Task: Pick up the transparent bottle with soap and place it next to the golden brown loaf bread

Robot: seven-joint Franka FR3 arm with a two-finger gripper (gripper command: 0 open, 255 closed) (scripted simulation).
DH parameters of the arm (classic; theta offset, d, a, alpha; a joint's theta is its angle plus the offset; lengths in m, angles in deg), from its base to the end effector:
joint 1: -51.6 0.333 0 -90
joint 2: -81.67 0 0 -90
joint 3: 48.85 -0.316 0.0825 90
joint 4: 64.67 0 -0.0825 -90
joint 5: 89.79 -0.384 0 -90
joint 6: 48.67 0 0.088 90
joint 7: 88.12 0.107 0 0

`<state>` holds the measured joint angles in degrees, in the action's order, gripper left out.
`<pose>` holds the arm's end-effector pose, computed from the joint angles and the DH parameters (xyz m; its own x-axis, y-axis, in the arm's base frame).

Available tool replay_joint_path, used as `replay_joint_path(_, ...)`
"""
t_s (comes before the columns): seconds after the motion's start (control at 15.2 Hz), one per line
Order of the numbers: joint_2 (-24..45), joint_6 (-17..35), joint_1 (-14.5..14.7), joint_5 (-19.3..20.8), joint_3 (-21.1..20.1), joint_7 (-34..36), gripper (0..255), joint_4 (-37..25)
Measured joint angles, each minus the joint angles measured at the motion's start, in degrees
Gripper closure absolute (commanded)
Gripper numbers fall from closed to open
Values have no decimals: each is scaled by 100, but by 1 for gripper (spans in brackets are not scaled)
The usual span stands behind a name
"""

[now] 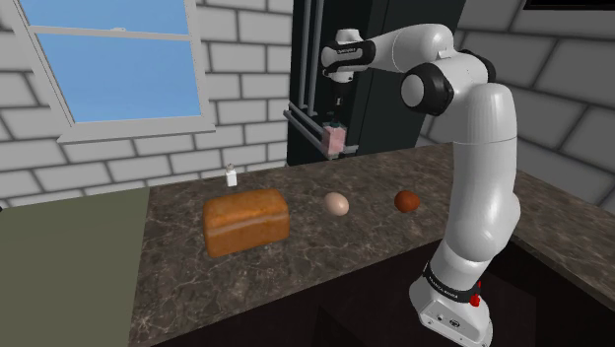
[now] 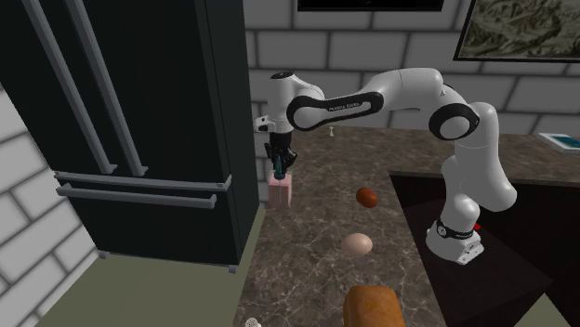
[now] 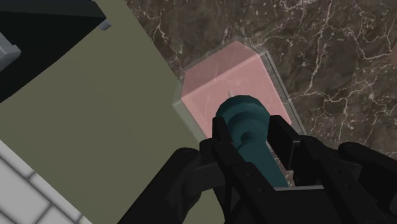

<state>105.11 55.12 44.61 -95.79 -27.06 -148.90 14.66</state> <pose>0.6202 -0.2807 0.4956 0.8432 0.5373 -0.0172 0.5373 -0.8411 0.0624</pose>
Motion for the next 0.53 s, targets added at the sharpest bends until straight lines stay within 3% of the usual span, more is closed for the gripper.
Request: replay_joint_path(0.53,57,-649,-64,-14,10,2,255,-709)
